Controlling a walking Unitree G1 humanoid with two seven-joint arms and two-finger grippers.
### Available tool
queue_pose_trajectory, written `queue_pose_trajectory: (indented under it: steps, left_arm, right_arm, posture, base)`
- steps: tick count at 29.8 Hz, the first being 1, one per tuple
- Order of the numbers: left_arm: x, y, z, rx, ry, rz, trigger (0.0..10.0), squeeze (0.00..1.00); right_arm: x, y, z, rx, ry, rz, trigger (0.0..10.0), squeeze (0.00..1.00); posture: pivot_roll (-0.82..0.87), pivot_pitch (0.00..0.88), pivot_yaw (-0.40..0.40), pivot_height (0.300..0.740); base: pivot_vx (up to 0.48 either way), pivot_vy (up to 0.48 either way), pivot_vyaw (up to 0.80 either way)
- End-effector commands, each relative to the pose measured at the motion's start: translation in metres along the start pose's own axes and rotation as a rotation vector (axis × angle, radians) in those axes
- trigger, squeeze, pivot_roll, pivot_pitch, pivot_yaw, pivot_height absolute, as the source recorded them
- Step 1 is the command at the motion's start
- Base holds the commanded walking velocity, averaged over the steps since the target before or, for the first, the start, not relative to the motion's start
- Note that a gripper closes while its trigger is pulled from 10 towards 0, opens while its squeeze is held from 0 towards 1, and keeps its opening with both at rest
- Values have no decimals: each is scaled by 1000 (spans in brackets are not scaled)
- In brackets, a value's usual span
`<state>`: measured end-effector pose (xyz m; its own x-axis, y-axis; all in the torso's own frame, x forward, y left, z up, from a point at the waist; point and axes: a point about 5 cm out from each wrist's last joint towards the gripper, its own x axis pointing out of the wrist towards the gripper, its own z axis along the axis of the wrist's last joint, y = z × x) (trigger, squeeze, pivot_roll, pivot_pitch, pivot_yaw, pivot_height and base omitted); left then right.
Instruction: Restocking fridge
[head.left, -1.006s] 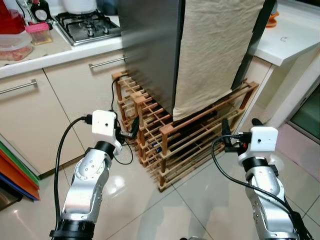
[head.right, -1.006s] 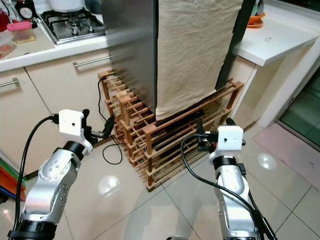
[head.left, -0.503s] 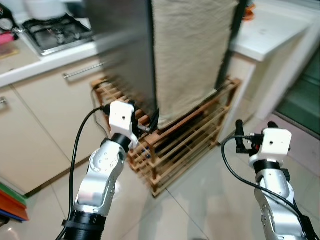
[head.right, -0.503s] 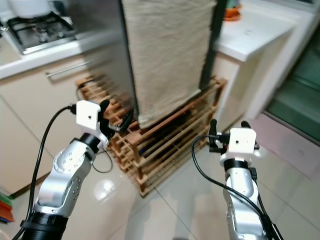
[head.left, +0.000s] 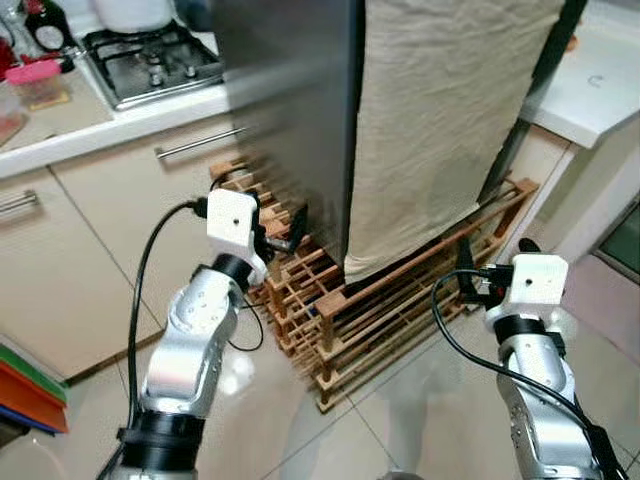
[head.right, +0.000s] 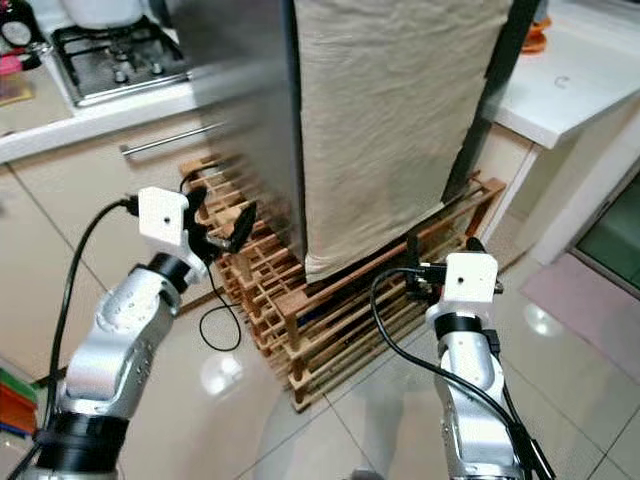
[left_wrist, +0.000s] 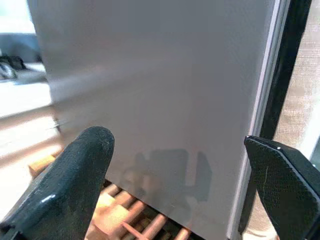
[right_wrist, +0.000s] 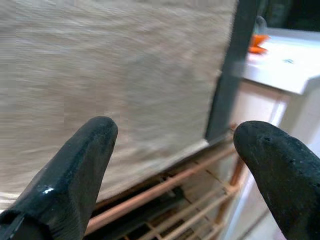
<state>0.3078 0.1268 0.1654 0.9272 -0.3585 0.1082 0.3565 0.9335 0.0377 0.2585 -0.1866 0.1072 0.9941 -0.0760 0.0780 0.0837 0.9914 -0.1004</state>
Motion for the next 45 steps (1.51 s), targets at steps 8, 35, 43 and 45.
queue_pose_trajectory:
  steps: [8, 35, 43, 45]
  left_arm:
    - [43, -46, 10, -54, 44, -309, 10000, 0]
    - [88, -69, 39, -42, -67, -385, 10000, 0]
    - [91, -66, 33, -90, -38, -354, 10000, 0]
    - [94, -64, 33, -113, -32, -344, 10000, 0]
  right_arm:
    - [7, 1, 9, 7, -34, -3, 10000, 0]
    - [-21, -14, -3, -21, 30, -44, 10000, 0]
    - [-20, -11, -3, -18, 32, -28, 10000, 0]
    - [-20, -10, -3, -17, 32, -28, 10000, 0]
  posture:
    - [-99, 18, 28, 740]
    - [-174, 19, 56, 740]
    - [-170, 24, 47, 740]
    - [-170, 22, 48, 740]
  base:
    - [0, 0, 0]
    - [0, 0, 0]
    - [0, 0, 0]
    - [0, 0, 0]
